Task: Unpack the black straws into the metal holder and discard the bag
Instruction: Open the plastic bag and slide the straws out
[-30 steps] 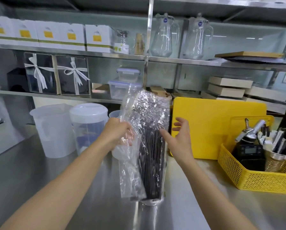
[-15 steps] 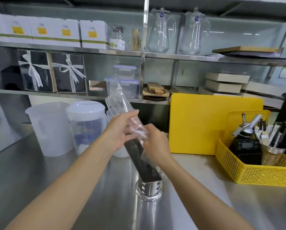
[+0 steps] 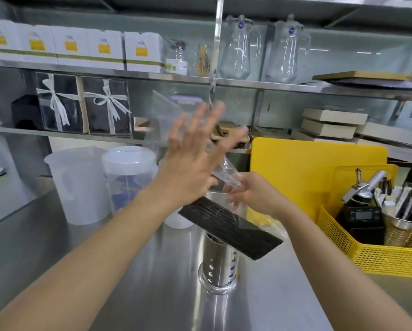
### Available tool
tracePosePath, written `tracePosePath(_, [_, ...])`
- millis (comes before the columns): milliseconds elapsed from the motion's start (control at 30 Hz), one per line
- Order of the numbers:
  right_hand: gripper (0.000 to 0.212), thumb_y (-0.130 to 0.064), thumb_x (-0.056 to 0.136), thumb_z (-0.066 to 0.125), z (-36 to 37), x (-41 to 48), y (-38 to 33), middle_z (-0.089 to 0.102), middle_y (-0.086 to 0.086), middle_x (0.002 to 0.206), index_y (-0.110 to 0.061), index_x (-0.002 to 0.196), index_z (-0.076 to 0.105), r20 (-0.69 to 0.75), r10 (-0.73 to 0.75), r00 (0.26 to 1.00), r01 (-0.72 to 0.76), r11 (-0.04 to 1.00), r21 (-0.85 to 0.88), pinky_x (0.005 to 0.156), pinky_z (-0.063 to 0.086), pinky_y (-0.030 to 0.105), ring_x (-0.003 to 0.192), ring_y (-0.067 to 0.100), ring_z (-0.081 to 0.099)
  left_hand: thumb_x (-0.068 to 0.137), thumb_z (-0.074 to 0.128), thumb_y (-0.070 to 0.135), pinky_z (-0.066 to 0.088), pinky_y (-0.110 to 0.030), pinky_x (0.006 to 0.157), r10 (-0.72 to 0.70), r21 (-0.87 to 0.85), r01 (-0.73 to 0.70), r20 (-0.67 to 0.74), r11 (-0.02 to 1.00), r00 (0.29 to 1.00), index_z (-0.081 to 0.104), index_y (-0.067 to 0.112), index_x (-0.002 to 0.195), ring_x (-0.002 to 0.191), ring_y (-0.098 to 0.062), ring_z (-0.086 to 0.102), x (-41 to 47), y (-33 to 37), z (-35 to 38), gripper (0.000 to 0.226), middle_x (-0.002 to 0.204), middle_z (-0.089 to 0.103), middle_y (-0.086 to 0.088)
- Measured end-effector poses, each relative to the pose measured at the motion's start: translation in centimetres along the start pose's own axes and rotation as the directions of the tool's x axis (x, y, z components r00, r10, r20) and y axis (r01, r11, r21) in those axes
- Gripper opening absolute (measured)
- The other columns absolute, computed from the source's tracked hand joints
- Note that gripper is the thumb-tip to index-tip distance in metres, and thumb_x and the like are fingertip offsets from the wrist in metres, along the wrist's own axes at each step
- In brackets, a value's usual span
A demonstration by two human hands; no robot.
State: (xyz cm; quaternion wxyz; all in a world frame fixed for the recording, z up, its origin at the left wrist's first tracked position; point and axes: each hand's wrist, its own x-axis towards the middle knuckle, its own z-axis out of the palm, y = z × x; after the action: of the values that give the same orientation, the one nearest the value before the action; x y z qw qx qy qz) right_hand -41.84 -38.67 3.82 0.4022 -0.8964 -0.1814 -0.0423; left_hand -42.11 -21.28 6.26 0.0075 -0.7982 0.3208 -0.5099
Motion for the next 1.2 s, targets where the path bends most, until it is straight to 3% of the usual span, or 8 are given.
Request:
tracePosePath(133, [0.015,0.003,0.078,0.061,0.3,-0.1,0.1,0.064,0.012,0.076,-0.011,0.083,0.060,-0.009,-0.024,1.000,0.024,1.000,0.020,0.070,0.051,0.038,0.070,0.028,0.062,0.062,0.065,0.000,-0.007,-0.048,0.110,0.207,0.050,-0.218,0.167,0.975,0.964,0.049,0.019,0.126,0.117,-0.024,0.056,-0.1,1.4,2.0,0.069,0.106,0.070,-0.005])
tracePosePath(233, [0.007,-0.005,0.079,0.064,0.2,-0.7,-0.1,0.062,0.004,0.070,-0.011,0.081,0.061,-0.024,-0.026,0.999,0.024,0.998,-0.065,0.067,0.046,0.031,0.069,0.020,0.059,0.062,0.069,0.001,-0.005,-0.043,0.109,0.165,0.043,-0.181,0.250,0.983,0.954,0.068,0.022,0.087,0.079,-0.018,0.066,0.7,1.6,2.3,0.032,0.064,0.065,0.005])
tracePosePath(500, [0.091,-0.051,0.051,0.075,-3.7,-3.8,1.6,0.054,-0.013,0.126,-0.035,0.133,0.036,0.136,0.073,0.988,-0.084,0.994,0.076,0.096,0.040,0.024,0.116,0.002,0.049,0.083,0.059,0.016,0.008,-0.038,0.108,-0.011,-0.144,0.085,0.453,0.986,0.892,0.064,0.018,0.085,0.090,-0.016,0.057,1.9,0.0,2.2,0.005,0.074,0.064,0.007])
tracePosePath(667, [0.088,-0.021,0.059,0.083,-5.5,-6.2,3.4,0.049,-0.012,0.130,-0.044,0.129,0.036,0.188,0.118,0.975,-0.140,0.984,0.110,0.096,0.044,0.029,0.118,0.009,0.051,0.085,0.061,0.022,0.008,-0.033,0.107,-0.118,-0.250,0.260,0.470,0.933,0.875,0.066,0.015,0.094,0.095,-0.013,0.046,2.2,-1.6,2.5,0.013,0.072,0.056,0.013])
tracePosePath(800, [0.028,0.002,0.078,0.063,-3.2,-5.7,4.2,0.072,-0.001,0.094,-0.012,0.102,0.066,-0.234,0.115,0.965,-0.031,0.942,0.335,0.069,0.049,0.019,0.080,0.004,0.067,0.084,0.063,0.026,0.008,-0.037,0.109,-0.155,-0.266,0.313,0.483,0.912,0.862,0.066,0.014,0.096,0.095,-0.013,0.043,2.7,-1.5,2.4,0.017,0.077,0.059,0.009])
tracePosePath(967, [0.007,-0.006,0.083,0.061,-1.2,-4.7,5.4,0.069,0.006,0.076,-0.002,0.086,0.067,-0.439,0.359,0.824,0.047,0.729,0.683,0.058,0.051,0.026,0.065,0.015,0.065,0.084,0.060,0.027,0.001,-0.043,0.111,-0.117,-0.227,0.226,0.412,0.947,0.904,0.062,0.024,0.104,0.110,-0.015,0.049,3.0,-0.6,1.9,0.020,0.094,0.062,0.009])
tracePosePath(1067, [0.006,-0.008,0.084,0.060,-1.1,-4.4,5.5,0.067,0.008,0.074,-0.005,0.081,0.064,-0.439,0.403,0.803,0.112,0.622,0.775,0.057,0.051,0.030,0.065,0.019,0.063,0.081,0.064,0.031,0.000,-0.045,0.111,-0.167,-0.172,0.218,0.268,0.961,0.949,0.041,0.033,0.133,0.133,-0.019,0.029,2.7,-0.8,2.0,0.057,0.138,0.043,0.002])
tracePosePath(1200, [0.009,0.000,0.082,0.056,-1.6,-4.6,6.1,0.066,0.009,0.076,-0.007,0.078,0.061,-0.445,0.422,0.790,0.235,0.462,0.855,0.065,0.050,0.031,0.067,0.020,0.063,0.064,0.076,0.047,0.005,-0.047,0.112,-0.440,-0.310,0.428,0.032,0.849,0.897,0.008,0.037,0.136,0.138,-0.027,0.016,1.7,-2.4,1.9,0.100,0.151,0.019,-0.013])
